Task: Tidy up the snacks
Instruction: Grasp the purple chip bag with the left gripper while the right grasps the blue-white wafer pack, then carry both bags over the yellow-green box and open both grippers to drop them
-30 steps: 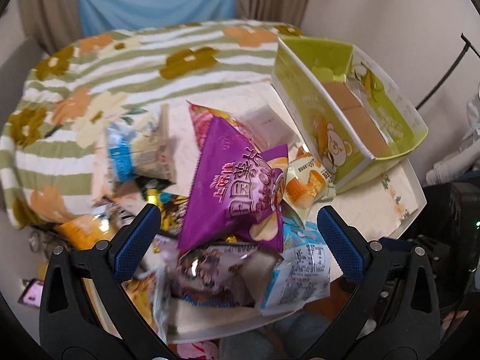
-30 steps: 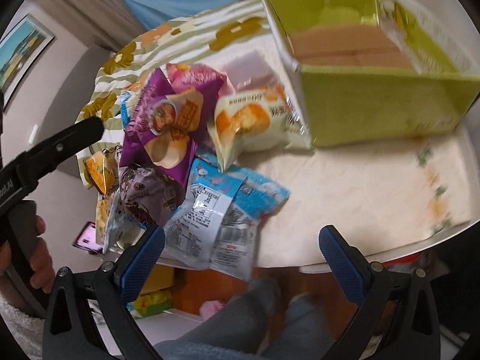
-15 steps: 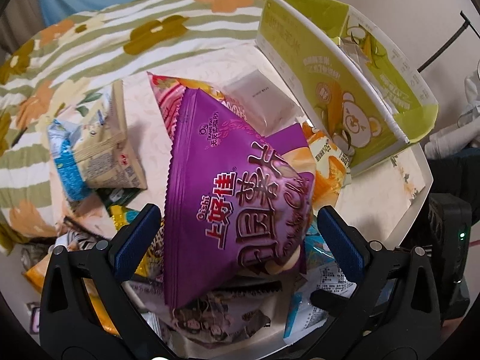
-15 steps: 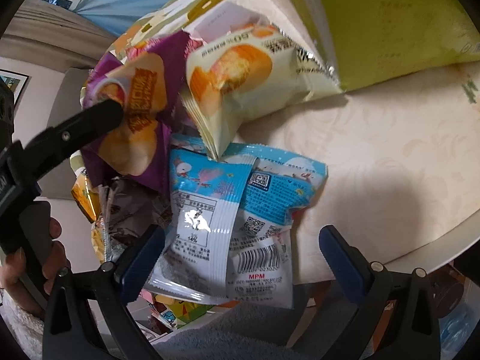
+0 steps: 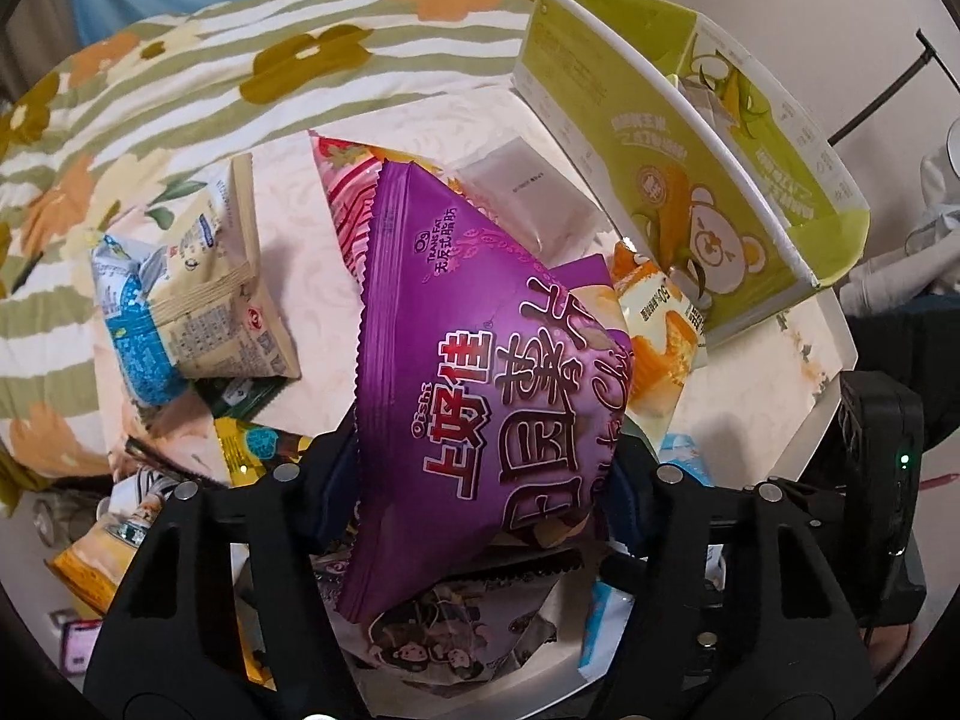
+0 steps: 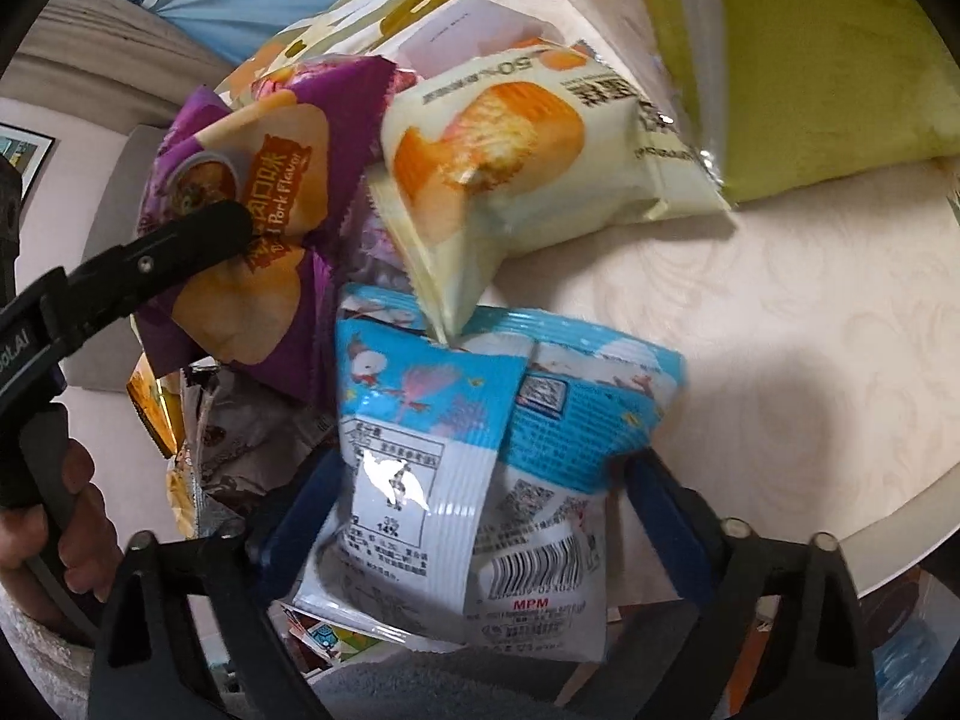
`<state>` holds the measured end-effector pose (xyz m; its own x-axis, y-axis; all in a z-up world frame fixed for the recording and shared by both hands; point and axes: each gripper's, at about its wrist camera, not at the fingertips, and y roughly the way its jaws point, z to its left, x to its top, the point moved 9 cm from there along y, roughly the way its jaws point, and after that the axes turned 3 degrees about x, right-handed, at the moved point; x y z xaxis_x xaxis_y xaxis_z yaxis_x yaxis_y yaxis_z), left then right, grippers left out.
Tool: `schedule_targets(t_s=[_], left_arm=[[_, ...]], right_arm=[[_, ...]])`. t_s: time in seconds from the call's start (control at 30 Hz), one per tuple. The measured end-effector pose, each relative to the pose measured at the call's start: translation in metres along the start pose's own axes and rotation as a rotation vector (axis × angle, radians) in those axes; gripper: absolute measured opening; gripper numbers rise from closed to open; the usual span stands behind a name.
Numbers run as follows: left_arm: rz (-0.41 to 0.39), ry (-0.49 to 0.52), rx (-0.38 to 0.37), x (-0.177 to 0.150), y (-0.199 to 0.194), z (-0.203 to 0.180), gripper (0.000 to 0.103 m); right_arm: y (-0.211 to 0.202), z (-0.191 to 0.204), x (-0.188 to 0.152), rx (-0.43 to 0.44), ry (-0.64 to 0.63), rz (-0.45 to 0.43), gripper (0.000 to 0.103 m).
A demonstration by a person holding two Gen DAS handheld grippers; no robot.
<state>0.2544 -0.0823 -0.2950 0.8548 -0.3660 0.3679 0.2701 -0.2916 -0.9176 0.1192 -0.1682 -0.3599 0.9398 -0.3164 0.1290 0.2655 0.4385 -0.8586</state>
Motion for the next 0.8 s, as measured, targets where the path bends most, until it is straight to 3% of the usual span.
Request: schedule_targets(t_s=[0.07, 0.3, 0.57, 0.8], left_arm=[[-0.011, -0.011, -0.002, 0.001, -0.004, 0.001, 0.061], [-0.056, -0.018, 0.008, 0.003, -0.028, 0.005, 0.061], [-0.127, -0.052, 0.013, 0.006, -0.069, 0.013, 0.061], [-0.206, -0.096, 0.010, 0.020, -0.106, 0.023, 0.061]], right_arm=[[0.001, 0.003, 0.001, -0.011, -0.010, 0.002, 0.086], [-0.003, 0.016, 0.002, -0.007, -0.033, -0.011, 0.058], [-0.026, 0.041, 0.003, -0.023, -0.078, -0.022, 0.056], [-0.057, 0.078, 0.010, -0.023, -0.153, -0.090, 0.056]])
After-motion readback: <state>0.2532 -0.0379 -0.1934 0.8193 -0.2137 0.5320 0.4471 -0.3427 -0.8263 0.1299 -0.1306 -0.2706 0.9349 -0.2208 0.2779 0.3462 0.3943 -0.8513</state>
